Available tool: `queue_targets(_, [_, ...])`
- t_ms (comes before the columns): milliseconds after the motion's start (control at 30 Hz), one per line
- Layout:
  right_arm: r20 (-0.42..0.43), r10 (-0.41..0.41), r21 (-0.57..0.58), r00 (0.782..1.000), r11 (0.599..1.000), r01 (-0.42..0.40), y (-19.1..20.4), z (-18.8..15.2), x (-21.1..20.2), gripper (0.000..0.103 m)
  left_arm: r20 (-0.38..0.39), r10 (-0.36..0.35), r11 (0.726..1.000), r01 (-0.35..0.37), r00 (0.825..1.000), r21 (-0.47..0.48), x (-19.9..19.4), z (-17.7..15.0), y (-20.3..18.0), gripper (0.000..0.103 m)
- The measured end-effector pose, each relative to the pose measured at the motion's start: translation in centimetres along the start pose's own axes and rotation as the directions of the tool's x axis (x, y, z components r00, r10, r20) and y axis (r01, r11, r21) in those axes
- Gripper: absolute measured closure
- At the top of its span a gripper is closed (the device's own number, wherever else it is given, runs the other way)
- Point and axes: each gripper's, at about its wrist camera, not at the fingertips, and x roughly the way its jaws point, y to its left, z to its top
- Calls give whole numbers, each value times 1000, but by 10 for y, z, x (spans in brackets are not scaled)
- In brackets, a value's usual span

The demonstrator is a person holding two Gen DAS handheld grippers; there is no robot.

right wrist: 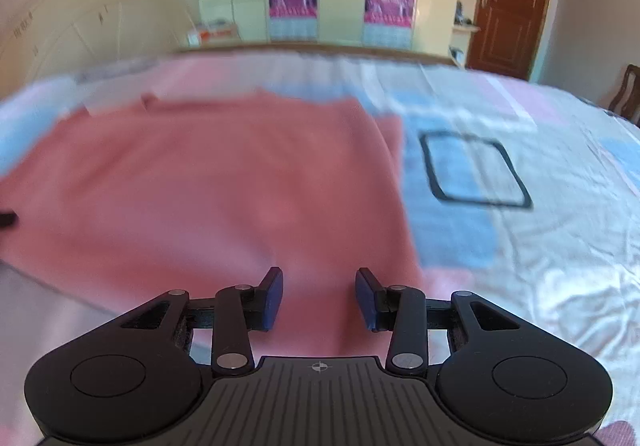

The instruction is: Fold small clothes

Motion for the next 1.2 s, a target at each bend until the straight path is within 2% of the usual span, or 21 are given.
queue_targets(133, [18, 63, 18, 998, 998, -64, 24, 11, -6, 63, -21, -11, 1000, 11, 1000, 5, 5, 5, -5, 40])
queue_targets(200, [9, 50, 0, 999, 999, -50, 38, 11, -2, 63, -63, -8, 1000, 8, 998, 6, 14, 1, -4, 40])
queue_targets(333, [-86, 13, 23, 996, 1000, -12, 41, -4, 15, 63, -70, -22, 1000, 22, 997, 6, 15, -3, -1, 40])
queue_targets(433, [-79, -10, -19, 997, 1000, 9, 44, -3, 9, 63, -76, -46, 999, 45, 996, -18, 10, 1, 5, 40])
queue_targets(567, [-29, 6, 1, 1000, 1000, -6, 45, 7, -3, 62, -50, -81, 996, 80, 995, -36, 3, 11, 9, 38])
queue_targets(800, [33, 69, -12, 997, 998, -68, 70, 34, -5, 62, 10, -99, 995, 99, 995, 11, 0, 35, -2, 36])
queue_targets(1033, [62, 108, -52, 992, 993, -105, 106, 62, 13, 61, 27, -112, 993, 111, 993, 35, 21, 56, -14, 34])
queue_targets(1200, [43, 121, -49, 992, 992, -118, 120, 71, 36, 55, 6, -85, 996, 85, 996, 35, 49, 61, -12, 34])
